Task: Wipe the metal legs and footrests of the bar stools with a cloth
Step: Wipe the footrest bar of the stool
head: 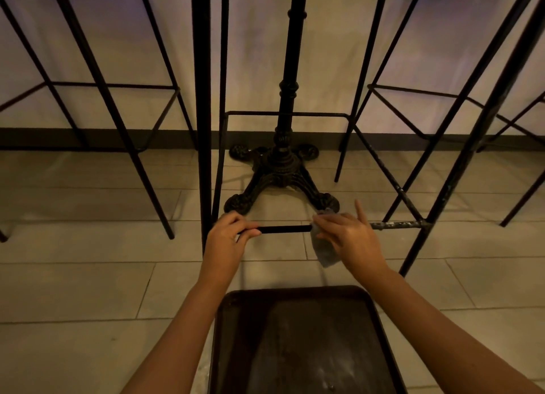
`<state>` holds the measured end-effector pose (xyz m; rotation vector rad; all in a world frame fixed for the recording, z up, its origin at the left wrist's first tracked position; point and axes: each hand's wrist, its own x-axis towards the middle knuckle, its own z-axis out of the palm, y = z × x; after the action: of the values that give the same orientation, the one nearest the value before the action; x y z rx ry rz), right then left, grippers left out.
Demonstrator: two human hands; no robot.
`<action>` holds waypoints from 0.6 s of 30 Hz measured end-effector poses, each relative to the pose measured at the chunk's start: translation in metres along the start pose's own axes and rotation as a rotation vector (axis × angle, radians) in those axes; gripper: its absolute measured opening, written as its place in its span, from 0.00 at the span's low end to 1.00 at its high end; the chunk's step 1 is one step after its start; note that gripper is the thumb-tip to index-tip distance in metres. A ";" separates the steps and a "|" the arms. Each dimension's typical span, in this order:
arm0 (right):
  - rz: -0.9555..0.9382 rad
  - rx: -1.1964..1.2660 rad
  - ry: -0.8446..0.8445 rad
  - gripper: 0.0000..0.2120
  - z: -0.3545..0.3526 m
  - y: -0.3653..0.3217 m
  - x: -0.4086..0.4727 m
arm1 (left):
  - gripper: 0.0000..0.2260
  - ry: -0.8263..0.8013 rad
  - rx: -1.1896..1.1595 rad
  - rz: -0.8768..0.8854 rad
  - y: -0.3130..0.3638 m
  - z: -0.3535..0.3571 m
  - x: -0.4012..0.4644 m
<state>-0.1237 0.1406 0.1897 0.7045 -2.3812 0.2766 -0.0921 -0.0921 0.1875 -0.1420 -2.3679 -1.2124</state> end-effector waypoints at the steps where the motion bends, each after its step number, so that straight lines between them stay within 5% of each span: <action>1: 0.017 -0.001 -0.014 0.19 -0.003 0.006 -0.003 | 0.06 0.003 -0.001 0.006 0.000 0.000 0.000; 10: -0.049 0.087 0.082 0.08 0.013 -0.017 0.011 | 0.05 -0.018 0.028 0.034 -0.004 0.005 0.000; 12: -0.059 0.049 0.076 0.15 0.016 -0.017 0.012 | 0.05 -0.033 0.058 0.046 -0.001 0.008 0.003; 15: -0.057 -0.039 0.062 0.09 0.009 -0.008 0.006 | 0.05 -0.091 0.108 0.092 0.010 0.018 0.008; 18: 0.003 -0.082 0.028 0.21 -0.004 0.005 -0.004 | 0.06 -0.146 0.097 0.118 0.022 0.033 0.010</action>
<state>-0.1218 0.1475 0.1902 0.6553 -2.3523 0.1881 -0.1066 -0.0537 0.1920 -0.3445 -2.4989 -1.0628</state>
